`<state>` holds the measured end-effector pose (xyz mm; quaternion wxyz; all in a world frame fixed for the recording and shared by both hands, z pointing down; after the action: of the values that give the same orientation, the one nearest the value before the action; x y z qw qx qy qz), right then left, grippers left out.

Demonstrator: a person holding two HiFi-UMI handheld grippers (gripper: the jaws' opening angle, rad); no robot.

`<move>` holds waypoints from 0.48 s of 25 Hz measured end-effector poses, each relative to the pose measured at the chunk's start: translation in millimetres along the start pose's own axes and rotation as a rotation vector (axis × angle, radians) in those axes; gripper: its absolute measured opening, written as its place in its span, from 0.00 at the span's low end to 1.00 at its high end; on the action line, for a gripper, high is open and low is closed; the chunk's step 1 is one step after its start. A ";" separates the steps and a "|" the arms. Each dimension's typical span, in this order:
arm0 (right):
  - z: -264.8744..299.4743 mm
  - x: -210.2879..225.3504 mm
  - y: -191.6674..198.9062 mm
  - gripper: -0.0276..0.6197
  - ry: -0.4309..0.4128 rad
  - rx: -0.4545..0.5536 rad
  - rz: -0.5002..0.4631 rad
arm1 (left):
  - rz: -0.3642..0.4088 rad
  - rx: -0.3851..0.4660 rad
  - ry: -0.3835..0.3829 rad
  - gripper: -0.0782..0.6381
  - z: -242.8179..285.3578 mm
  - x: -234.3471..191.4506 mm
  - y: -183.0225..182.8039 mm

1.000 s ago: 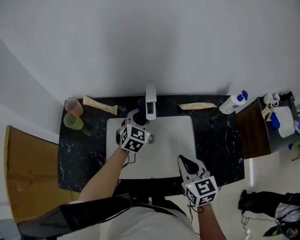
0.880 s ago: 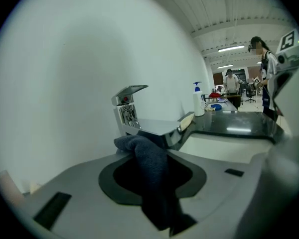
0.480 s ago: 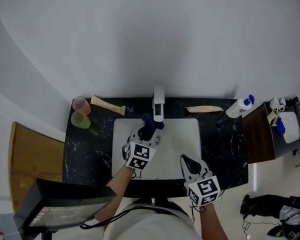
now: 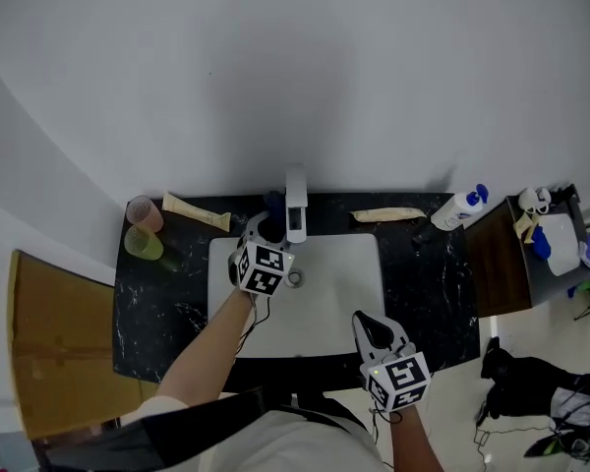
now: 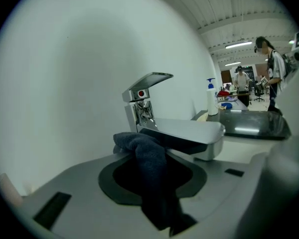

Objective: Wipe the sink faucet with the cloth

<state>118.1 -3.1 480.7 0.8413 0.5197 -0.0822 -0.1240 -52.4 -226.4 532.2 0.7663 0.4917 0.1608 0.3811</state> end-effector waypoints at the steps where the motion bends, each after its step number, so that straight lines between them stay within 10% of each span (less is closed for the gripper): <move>1: -0.5 0.2 0.7 0.05 0.001 0.000 0.001 | -0.002 0.009 0.009 0.27 -2.5 5.1 0.6; 12: 4.6 -5.4 2.8 0.05 -0.031 -0.004 -0.003 | -0.048 0.088 0.084 0.27 -52.5 82.2 11.0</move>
<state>112.0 -4.3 485.2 0.8408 0.5161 -0.0942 -0.1335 -35.6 -129.8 527.9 0.7454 0.5045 0.2213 0.3753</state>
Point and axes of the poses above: the fingertips, and each gripper's own axes: z forward along the fingers, x to its right, y out of its underside, the point moved 5 cm from there along -z, backward along the fingers, and after that the axes turned 14 degrees about y, right-handed, at the moved point
